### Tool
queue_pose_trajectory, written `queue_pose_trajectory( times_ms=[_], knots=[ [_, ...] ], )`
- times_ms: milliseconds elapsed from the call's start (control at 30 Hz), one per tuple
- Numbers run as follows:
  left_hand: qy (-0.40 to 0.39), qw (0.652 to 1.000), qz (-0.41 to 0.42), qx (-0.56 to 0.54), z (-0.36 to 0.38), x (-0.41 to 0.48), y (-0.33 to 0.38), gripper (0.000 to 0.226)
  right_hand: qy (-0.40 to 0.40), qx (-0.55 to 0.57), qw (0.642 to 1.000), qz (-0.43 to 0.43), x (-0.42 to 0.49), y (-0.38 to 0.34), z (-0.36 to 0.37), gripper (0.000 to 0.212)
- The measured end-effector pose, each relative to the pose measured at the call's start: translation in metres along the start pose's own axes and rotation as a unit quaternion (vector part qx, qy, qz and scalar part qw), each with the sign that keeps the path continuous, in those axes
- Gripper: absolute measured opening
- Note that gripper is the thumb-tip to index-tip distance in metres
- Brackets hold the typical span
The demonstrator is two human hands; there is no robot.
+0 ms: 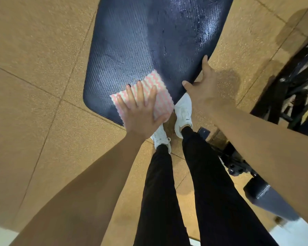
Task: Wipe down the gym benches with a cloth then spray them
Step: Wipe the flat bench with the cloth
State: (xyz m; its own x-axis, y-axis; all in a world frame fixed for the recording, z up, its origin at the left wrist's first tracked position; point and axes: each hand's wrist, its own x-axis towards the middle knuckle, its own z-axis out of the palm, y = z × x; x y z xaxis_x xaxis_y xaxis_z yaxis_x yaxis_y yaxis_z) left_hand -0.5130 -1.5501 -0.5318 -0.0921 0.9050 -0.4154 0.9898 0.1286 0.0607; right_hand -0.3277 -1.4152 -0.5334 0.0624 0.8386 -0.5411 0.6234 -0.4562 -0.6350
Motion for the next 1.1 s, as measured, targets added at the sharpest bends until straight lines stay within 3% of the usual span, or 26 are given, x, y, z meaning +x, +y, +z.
queue_pose_trajectory(
  times_ms=[200,467,600,800,1000,1100],
  knots=[
    [0.009,0.999,0.044,0.011,0.004,0.003,-0.028,0.099,-0.027,0.04,0.999,-0.014,-0.012,0.022,0.004,0.1],
    [0.027,0.993,-0.109,-0.022,-0.01,0.044,-0.107,0.083,-0.033,0.045,0.998,0.009,-0.016,0.016,0.006,0.099],
    [0.047,0.985,-0.144,-0.082,-0.025,0.07,-0.121,0.081,-0.033,0.043,0.999,-0.006,-0.017,0.017,0.005,0.1],
    [0.065,0.985,-0.152,-0.05,-0.03,0.098,-0.091,0.087,-0.031,0.021,0.999,-0.011,-0.022,0.014,0.0,0.097],
    [0.051,0.998,-0.027,-0.016,-0.029,0.103,-0.024,0.094,-0.018,0.02,1.0,-0.013,-0.012,0.008,-0.019,0.074],
    [0.047,0.997,0.055,-0.018,-0.02,0.094,0.006,0.085,0.018,0.024,1.0,-0.007,0.003,0.004,-0.029,0.068]
  ],
)
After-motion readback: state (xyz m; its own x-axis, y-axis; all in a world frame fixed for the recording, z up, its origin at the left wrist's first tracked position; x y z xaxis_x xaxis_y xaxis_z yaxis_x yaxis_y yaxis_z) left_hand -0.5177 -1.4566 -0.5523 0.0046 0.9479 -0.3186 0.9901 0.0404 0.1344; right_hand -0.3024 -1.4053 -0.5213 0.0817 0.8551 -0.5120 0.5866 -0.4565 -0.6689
